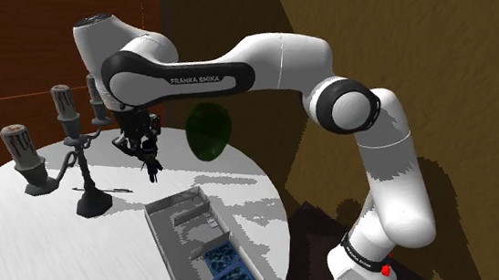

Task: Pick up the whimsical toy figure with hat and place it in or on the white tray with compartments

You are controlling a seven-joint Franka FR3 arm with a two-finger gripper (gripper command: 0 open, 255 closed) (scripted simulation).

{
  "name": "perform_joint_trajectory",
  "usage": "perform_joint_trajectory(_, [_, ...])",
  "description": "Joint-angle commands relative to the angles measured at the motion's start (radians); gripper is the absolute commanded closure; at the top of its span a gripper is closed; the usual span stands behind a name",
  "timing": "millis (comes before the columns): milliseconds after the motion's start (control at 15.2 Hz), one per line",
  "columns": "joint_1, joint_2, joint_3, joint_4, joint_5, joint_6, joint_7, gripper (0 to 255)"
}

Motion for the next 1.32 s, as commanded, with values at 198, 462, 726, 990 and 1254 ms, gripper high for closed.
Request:
perform_joint_trajectory(198, [-0.047,-0.206,0.042,-0.292,0.059,0.080,0.053,255])
perform_joint_trajectory(462, [-0.069,-0.363,0.073,-0.491,0.119,0.129,0.083,255])
perform_joint_trajectory(726, [-0.075,-0.509,0.099,-0.653,0.186,0.158,0.102,255])
perform_joint_trajectory(990, [-0.067,-0.649,0.120,-0.787,0.260,0.169,0.114,255])
perform_joint_trajectory(1254, [-0.064,-0.651,0.121,-0.828,0.260,0.207,0.123,255])
